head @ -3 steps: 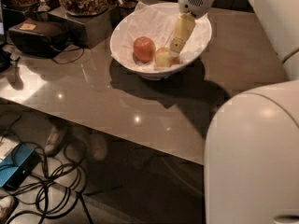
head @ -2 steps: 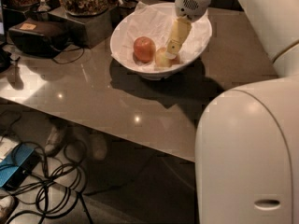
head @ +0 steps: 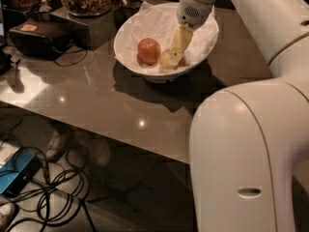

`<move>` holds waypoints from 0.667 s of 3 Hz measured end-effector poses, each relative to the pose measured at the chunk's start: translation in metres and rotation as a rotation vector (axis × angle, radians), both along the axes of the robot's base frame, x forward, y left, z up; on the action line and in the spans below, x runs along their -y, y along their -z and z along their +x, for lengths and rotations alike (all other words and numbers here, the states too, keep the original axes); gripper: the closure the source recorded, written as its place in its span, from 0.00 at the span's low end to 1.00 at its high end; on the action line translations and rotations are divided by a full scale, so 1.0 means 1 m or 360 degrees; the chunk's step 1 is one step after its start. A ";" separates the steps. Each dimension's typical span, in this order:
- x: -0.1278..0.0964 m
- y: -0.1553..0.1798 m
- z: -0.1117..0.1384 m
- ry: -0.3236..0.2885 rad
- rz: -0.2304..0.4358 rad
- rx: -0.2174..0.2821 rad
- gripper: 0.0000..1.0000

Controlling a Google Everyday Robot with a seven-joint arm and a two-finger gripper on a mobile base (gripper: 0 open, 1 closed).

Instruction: Pick apple from white bowl

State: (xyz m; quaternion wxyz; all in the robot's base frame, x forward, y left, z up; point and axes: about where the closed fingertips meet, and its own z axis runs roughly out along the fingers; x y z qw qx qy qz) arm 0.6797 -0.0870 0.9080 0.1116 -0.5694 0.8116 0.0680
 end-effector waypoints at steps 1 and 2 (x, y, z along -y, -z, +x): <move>-0.005 0.011 0.000 -0.0009 -0.0003 -0.0044 0.28; -0.008 0.018 0.000 -0.0015 -0.0009 -0.0074 0.28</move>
Offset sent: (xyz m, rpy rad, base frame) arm -0.0524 -0.0142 -0.0169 -0.0917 0.2672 0.0532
